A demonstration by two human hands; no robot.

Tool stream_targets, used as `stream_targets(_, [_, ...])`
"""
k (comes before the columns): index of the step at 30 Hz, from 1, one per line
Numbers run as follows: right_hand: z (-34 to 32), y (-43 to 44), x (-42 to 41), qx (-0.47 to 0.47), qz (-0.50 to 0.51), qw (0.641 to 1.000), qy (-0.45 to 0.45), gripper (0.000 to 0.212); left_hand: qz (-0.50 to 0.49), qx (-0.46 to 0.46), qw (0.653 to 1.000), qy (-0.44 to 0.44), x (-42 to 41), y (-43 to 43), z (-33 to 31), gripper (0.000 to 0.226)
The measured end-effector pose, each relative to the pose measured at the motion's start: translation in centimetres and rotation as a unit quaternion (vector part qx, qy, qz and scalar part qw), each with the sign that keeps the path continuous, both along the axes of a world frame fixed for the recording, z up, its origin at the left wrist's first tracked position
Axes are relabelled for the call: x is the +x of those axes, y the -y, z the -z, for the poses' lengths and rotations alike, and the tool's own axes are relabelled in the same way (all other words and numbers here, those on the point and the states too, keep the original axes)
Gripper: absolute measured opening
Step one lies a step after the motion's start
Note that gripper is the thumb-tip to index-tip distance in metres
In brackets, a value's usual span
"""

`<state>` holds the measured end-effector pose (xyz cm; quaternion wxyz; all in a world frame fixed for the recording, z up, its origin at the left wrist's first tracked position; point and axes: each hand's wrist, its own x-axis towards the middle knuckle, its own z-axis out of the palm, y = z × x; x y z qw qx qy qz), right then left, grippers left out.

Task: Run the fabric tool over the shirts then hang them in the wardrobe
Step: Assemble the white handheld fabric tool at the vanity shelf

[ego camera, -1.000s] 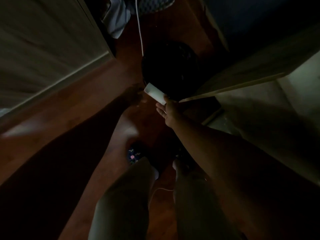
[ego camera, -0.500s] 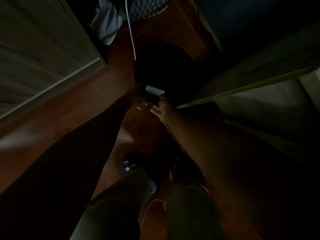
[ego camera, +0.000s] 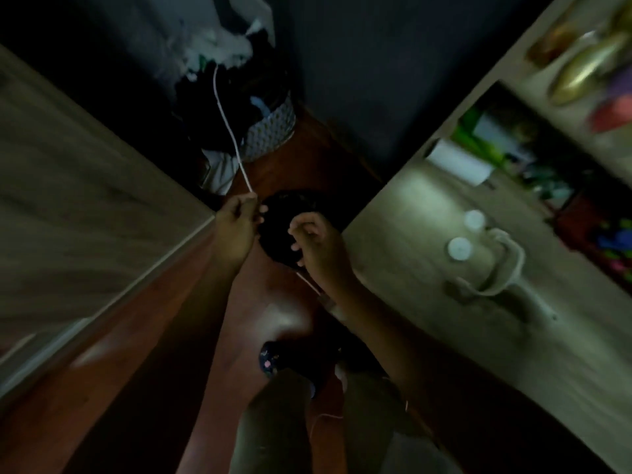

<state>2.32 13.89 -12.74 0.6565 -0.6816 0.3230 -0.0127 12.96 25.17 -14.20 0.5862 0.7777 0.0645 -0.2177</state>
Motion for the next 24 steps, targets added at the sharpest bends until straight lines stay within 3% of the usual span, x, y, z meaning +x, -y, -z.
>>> stream_targets(3, [-4.8, 5.6, -3.2, -0.081, 0.024, 0.996, 0.020, 0.012, 0.096, 0.017, 0.994, 0.055, -1.3, 5.2, -4.4, 0.014])
stream_targets(7, [-6.6, 12.9, -8.1, -0.176, 0.074, 0.982, -0.013, 0.010, 0.254, 0.057, 0.953, 0.158, -5.3, 13.1, -6.6, 0.013])
stream_targets(11, [-5.7, 18.6, -12.8, -0.301, 0.092, 0.948, -0.056, 0.013, 0.386, 0.082, 0.880, 0.263, -8.4, 20.6, -7.0, 0.037])
stream_targets(14, [-4.5, 21.1, -14.8, -0.271, 0.074, 0.952, -0.118, 0.019, 0.470, 0.126, 0.817, 0.309, -9.2, 24.8, -6.9, 0.054])
stream_targets(16, [-3.9, 22.1, -15.2, -0.274, 0.079, 0.948, -0.139, 0.024, 0.504, 0.175, 0.774, 0.342, -8.9, 27.0, -6.7, 0.061])
stream_targets(19, [-3.7, 22.4, -15.2, -0.377, 0.049, 0.917, -0.118, 0.032, 0.545, 0.268, 0.711, 0.354, -7.9, 29.1, -6.4, 0.056])
stream_targets(21, [-3.4, 22.4, -15.1, -0.463, 0.048, 0.881, -0.082, 0.026, 0.552, 0.310, 0.694, 0.343, -7.7, 29.9, -6.3, 0.054])
stream_targets(24, [-3.1, 22.7, -14.4, -0.433, 0.036, 0.887, -0.154, 0.032, 0.545, 0.346, 0.676, 0.355, -7.7, 30.3, -6.2, 0.057])
